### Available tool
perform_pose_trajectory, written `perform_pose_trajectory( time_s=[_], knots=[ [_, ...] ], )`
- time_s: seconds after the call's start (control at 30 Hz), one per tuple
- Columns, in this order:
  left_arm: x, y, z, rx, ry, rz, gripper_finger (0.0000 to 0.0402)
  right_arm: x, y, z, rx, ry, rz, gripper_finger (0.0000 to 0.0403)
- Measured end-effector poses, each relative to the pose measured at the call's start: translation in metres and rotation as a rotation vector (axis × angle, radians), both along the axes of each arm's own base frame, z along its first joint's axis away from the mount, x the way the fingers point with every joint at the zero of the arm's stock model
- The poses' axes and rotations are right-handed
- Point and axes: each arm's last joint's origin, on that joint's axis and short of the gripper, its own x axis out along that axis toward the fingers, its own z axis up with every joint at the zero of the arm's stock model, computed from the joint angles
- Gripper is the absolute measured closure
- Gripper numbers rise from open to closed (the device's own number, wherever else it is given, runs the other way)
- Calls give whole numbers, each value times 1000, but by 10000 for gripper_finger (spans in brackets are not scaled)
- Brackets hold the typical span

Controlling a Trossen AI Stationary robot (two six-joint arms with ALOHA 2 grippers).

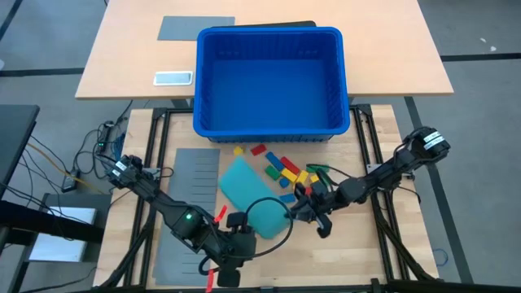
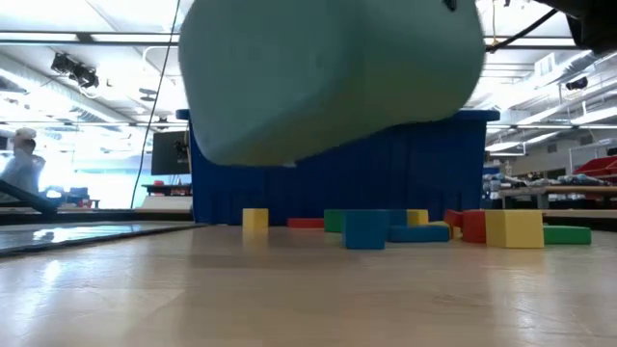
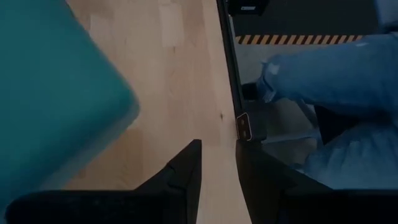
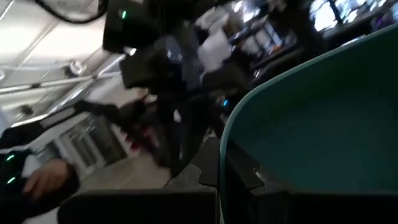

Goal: Sort Items/Unsort Items

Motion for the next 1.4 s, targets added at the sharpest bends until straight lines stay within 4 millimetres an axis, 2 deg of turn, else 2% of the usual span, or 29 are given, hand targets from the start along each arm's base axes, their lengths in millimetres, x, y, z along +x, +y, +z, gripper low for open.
perform_pose_trajectory(
  time_s=[0.2, 0.47, 0.63, 0.87, 1.03, 1.23, 1.4],
  knots=[
    [2, 3, 0, 54, -14, -64, 296, -14, 5, 7, -40, 118, 95, 402],
    [3, 5, 0, 91, -24, -101, 296, -44, 6, 28, -115, 265, 45, 402],
    [4, 6, 0, 83, -23, -90, 296, -58, 7, 60, -228, 378, 35, 402],
    [4, 5, 0, 59, -19, -61, 296, -78, 13, 121, -399, 586, 65, 401],
    [4, 6, 0, 65, -26, -47, 296, -90, 23, 148, -446, 745, 149, 401],
    [5, 6, 1, 83, -48, -24, 296, -100, 33, 157, -427, 979, 249, 401],
    [6, 6, 2, 75, -66, -19, 296, -103, 40, 150, -402, 1140, 262, 401]
  ],
)
